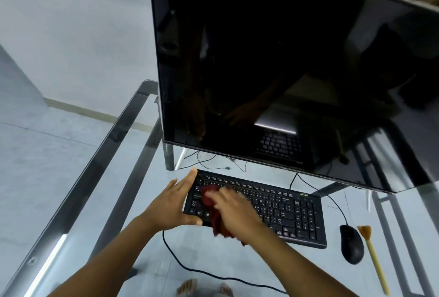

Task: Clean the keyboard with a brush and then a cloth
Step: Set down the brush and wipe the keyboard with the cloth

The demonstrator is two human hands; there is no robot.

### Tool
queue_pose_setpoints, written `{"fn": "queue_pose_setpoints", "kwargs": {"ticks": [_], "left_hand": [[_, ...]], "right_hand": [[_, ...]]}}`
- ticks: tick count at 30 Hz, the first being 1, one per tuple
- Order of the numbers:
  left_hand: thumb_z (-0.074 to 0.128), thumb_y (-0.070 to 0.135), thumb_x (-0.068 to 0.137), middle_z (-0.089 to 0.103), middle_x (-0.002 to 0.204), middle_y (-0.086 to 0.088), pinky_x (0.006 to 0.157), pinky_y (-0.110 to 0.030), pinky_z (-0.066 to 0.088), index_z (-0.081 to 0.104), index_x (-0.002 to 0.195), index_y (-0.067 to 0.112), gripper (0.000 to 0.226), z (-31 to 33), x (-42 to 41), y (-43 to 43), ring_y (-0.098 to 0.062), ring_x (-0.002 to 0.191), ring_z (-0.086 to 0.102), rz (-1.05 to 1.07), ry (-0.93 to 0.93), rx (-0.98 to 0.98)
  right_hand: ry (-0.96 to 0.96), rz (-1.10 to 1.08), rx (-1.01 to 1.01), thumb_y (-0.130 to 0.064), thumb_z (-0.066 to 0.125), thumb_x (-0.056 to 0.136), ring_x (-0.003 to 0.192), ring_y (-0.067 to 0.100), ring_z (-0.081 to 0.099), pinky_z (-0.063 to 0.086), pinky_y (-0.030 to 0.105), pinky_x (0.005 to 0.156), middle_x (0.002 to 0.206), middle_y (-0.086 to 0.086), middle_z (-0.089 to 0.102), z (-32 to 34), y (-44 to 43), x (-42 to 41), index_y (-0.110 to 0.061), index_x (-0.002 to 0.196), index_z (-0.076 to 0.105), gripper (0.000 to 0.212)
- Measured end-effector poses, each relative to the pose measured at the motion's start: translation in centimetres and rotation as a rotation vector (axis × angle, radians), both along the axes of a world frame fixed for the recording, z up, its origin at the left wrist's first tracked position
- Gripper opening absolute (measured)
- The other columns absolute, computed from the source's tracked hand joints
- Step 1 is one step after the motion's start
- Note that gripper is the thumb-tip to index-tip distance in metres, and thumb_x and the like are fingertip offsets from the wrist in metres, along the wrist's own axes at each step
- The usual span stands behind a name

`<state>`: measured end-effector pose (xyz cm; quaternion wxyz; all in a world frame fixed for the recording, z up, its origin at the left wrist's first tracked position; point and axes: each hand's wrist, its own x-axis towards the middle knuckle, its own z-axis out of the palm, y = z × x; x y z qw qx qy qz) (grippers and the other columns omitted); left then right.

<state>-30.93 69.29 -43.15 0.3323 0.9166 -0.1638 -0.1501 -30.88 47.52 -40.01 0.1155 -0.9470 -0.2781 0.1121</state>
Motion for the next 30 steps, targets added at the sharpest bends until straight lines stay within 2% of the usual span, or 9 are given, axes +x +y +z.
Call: {"fn": "queue_pose_setpoints", "kwargs": {"ticks": [3,6,9,13,18,22,24,27,30], "left_hand": [[0.071,0.071,0.062,0.011,0.157,0.019,0.118,-0.027,-0.003,-0.019,0.15,0.031,0.131,0.6,-0.1,-0.3,0.004,0.141,0.008,0.032,0.021,-0.027],[0.072,0.07,0.063,0.012,0.154,0.022,0.114,-0.02,-0.006,-0.018,0.15,0.03,0.131,1.0,-0.3,-0.3,0.001,0.142,0.006,0.048,0.012,-0.032],[0.074,0.065,0.066,0.01,0.145,0.027,0.108,-0.017,-0.007,-0.016,0.15,0.029,0.129,1.7,-0.5,-0.5,0.005,0.133,0.0,0.056,0.014,-0.045],[0.075,0.06,0.068,0.005,0.145,0.026,0.106,-0.017,-0.007,-0.015,0.15,0.027,0.126,2.2,-0.4,-0.7,0.006,0.125,-0.003,0.063,0.054,-0.037],[0.073,0.066,0.066,0.006,0.144,0.028,0.107,-0.011,-0.01,-0.018,0.149,0.032,0.128,1.6,-0.5,-0.3,0.007,0.133,-0.001,0.065,0.035,-0.027],[0.072,0.067,0.066,0.007,0.153,0.022,0.107,-0.011,-0.012,-0.016,0.151,0.029,0.128,1.5,-0.4,-0.4,0.004,0.139,-0.002,0.058,0.032,-0.034],[0.072,0.068,0.066,0.008,0.153,0.023,0.111,-0.016,-0.01,-0.015,0.151,0.029,0.128,1.3,-0.4,-0.3,0.004,0.139,0.0,0.064,0.035,-0.032],[0.073,0.068,0.065,0.017,0.15,0.025,0.119,-0.025,-0.004,-0.016,0.15,0.029,0.129,0.8,-0.3,-0.2,0.002,0.142,0.012,0.05,0.01,-0.041],[0.076,0.061,0.066,0.009,0.142,0.028,0.108,-0.015,-0.009,-0.015,0.151,0.028,0.128,1.6,-0.5,-0.5,0.008,0.13,-0.002,0.051,0.046,-0.046]], "right_hand": [[0.0,-0.474,0.079,-0.021,0.046,0.1,0.126,0.023,0.047,0.04,0.039,0.104,0.141,0.003,0.045,0.1,-0.3,2.7,-0.017,0.149,0.024,0.054],[0.031,-0.197,0.059,-0.024,0.048,0.099,0.127,0.024,0.045,0.037,0.041,0.105,0.14,0.004,0.044,-0.2,2.0,1.5,-0.017,0.149,0.024,0.056],[-0.033,0.082,0.018,-0.019,0.057,0.094,0.113,0.025,0.051,0.042,0.037,0.092,0.127,0.004,0.051,-0.4,2.1,1.4,-0.022,0.145,0.033,0.057],[-0.065,-0.35,0.032,-0.02,0.047,0.098,0.114,0.027,0.053,0.044,0.039,0.094,0.127,0.005,0.052,0.1,2.1,4.5,-0.02,0.139,0.042,0.041],[-0.055,0.056,0.047,-0.019,0.051,0.095,0.102,0.03,0.056,0.043,0.04,0.083,0.113,0.007,0.055,-0.2,4.3,1.9,-0.02,0.131,0.048,0.036],[-0.064,-0.357,0.041,-0.022,0.043,0.099,0.111,0.027,0.054,0.044,0.04,0.093,0.126,0.004,0.052,-0.2,3.0,4.4,-0.023,0.136,0.043,0.037],[-0.04,-0.267,0.071,-0.02,0.048,0.097,0.108,0.03,0.054,0.043,0.042,0.091,0.123,0.006,0.053,0.1,4.3,3.2,-0.021,0.133,0.046,0.036],[0.01,0.122,0.05,-0.018,0.059,0.089,0.099,0.028,0.056,0.044,0.04,0.084,0.11,0.003,0.053,0.3,4.7,0.5,-0.024,0.127,0.048,0.04],[-0.05,-0.121,0.047,-0.021,0.053,0.095,0.104,0.028,0.057,0.044,0.04,0.089,0.118,0.004,0.055,-0.1,1.7,2.3,-0.027,0.14,0.041,0.046]]}}
